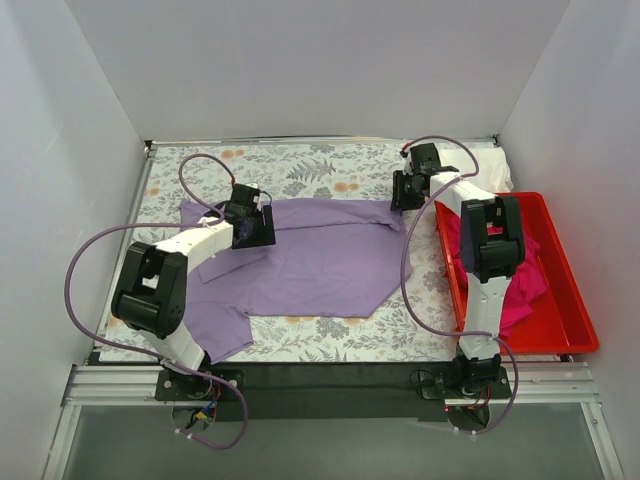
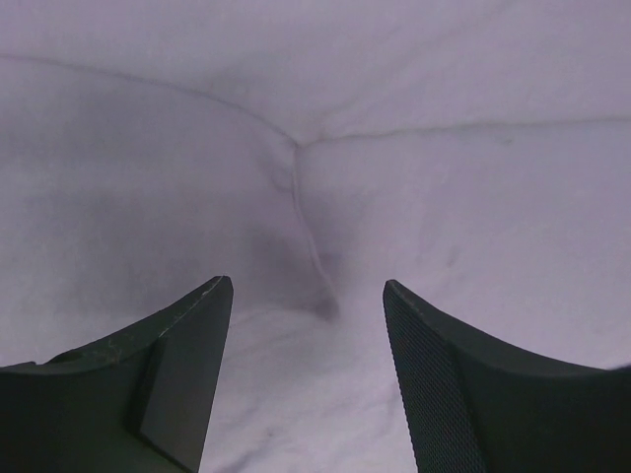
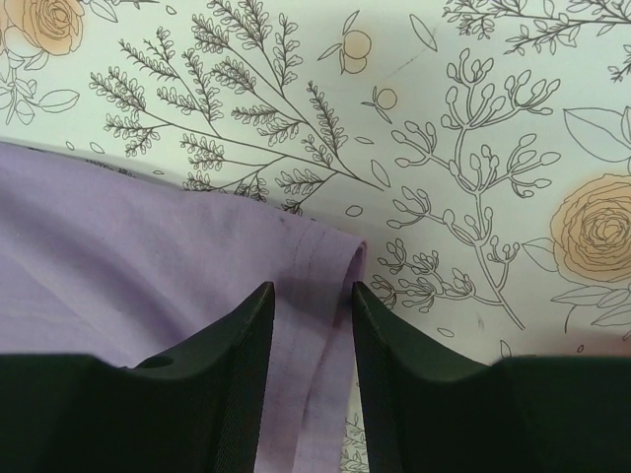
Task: Fold and stack the t-shirts
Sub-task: Fold the tshirt
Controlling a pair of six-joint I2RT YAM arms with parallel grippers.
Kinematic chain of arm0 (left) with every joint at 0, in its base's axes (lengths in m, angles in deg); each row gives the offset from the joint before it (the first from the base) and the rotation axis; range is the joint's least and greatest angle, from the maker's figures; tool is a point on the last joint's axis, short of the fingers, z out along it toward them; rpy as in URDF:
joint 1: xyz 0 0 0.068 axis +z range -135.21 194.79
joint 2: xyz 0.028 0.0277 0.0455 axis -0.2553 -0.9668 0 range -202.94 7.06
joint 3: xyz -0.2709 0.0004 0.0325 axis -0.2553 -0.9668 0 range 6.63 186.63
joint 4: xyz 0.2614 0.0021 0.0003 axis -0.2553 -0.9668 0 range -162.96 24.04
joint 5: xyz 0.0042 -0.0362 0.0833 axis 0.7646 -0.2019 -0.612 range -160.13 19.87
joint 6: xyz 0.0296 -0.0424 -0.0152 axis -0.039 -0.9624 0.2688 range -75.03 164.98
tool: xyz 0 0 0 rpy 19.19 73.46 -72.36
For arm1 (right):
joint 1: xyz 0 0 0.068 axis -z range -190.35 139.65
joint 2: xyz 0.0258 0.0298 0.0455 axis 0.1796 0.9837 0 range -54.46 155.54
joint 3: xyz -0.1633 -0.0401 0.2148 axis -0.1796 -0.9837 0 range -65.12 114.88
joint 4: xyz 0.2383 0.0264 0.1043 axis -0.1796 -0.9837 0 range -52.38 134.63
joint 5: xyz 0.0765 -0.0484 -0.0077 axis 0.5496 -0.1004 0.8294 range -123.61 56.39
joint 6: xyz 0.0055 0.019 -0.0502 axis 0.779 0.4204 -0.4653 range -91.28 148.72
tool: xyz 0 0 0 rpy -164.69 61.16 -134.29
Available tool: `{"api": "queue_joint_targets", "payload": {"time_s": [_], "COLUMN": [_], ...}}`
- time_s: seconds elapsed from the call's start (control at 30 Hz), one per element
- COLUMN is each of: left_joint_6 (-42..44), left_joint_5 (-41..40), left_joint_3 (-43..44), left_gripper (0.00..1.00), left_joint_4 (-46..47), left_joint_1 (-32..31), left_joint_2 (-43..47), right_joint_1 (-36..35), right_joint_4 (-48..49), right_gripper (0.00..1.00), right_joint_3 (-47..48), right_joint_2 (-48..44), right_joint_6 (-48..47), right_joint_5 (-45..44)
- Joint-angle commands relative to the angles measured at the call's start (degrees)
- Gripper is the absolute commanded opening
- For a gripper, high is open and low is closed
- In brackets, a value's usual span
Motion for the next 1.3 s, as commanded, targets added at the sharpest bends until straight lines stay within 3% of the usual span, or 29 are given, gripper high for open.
{"api": "queue_joint_targets", "payload": {"time_s": [0.0, 0.13, 0.27, 0.37, 0.63, 0.73, 0.8, 1.0, 1.1, 1.27], "left_joint_6": [-2.13, -3.9, -5.04, -5.83, -5.92, -5.75, -5.66, -5.74, -6.36, -7.85], "left_joint_5": [-2.86, -4.89, -5.51, -5.69, -5.86, -5.95, -6.04, -2.35, -0.24, -3.73], "left_joint_3": [-1.58, -2.9, -4.75, -6.07, -7.65, -7.92, -7.66, -4.32, -1.24, 3.59], "left_gripper": [0.58, 0.53, 0.49, 0.47, 0.43, 0.42, 0.43, 0.63, 0.7, 0.72], "left_joint_4": [-1.43, -4.07, -6.0, -6.71, -7.68, -8.21, -8.47, -8.38, -8.38, -8.38], "left_joint_1": [-0.09, -0.09, 0.0, 0.09, 0.96, 1.31, 1.32, 1.32, 1.32, 1.32], "left_joint_2": [-0.66, -1.02, -1.02, -1.02, -1.2, -1.02, -0.5, 1.7, 2.84, 3.73], "right_joint_1": [0.28, 0.46, 1.07, 1.69, 3.35, 3.79, 3.89, 3.8, 3.01, 0.55], "right_joint_4": [1.95, 1.95, 1.95, 1.95, 1.86, 1.86, 1.51, 0.28, -0.07, -1.04], "right_gripper": [0.37, 0.31, 0.09, 0.01, 0.01, 0.05, 0.12, 0.37, 0.39, 0.39], "right_joint_3": [2.72, 3.25, 3.95, 5.0, 9.57, 9.93, 10.19, 7.82, 4.67, -2.98], "right_joint_2": [0.58, 1.64, 2.08, 2.6, 4.71, 5.5, 5.68, 0.16, -4.58, -11.71], "right_joint_6": [0.94, 0.68, 0.24, -0.47, -3.36, -3.81, -3.98, -4.42, -5.91, -4.35], "right_joint_5": [0.7, 0.96, 0.87, 0.43, 1.4, 2.01, 2.54, 4.74, 5.0, 4.83]}}
